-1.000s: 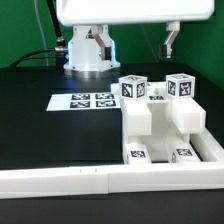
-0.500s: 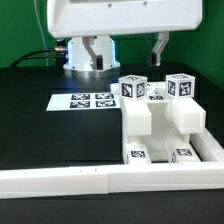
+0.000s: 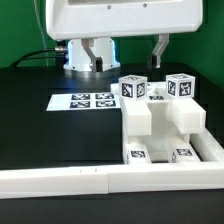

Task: Assemble chair

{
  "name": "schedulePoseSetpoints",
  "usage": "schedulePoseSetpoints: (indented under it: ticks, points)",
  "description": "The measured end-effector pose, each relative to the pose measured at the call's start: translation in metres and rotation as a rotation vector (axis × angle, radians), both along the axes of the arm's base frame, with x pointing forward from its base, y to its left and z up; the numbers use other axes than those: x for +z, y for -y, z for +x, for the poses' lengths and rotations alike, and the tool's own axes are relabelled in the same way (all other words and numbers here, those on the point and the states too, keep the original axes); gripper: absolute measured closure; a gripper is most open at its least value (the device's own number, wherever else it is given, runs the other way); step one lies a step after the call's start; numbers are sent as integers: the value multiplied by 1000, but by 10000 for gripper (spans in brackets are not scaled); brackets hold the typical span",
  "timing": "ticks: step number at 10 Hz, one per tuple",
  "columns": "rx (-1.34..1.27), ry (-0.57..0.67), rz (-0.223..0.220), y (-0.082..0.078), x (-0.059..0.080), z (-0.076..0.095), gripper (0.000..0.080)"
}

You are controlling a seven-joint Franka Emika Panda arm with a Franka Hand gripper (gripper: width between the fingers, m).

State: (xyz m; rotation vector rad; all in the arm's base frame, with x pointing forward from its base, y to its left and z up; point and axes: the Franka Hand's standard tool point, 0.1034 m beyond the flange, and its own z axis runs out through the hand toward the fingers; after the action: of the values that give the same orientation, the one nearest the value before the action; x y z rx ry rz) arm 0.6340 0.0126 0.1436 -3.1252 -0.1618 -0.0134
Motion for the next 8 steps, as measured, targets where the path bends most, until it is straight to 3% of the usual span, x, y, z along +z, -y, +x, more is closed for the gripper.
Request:
schedulePoseSetpoints:
  ticks: [8]
  points:
    - [190,49,-18,3,-14,-5,150]
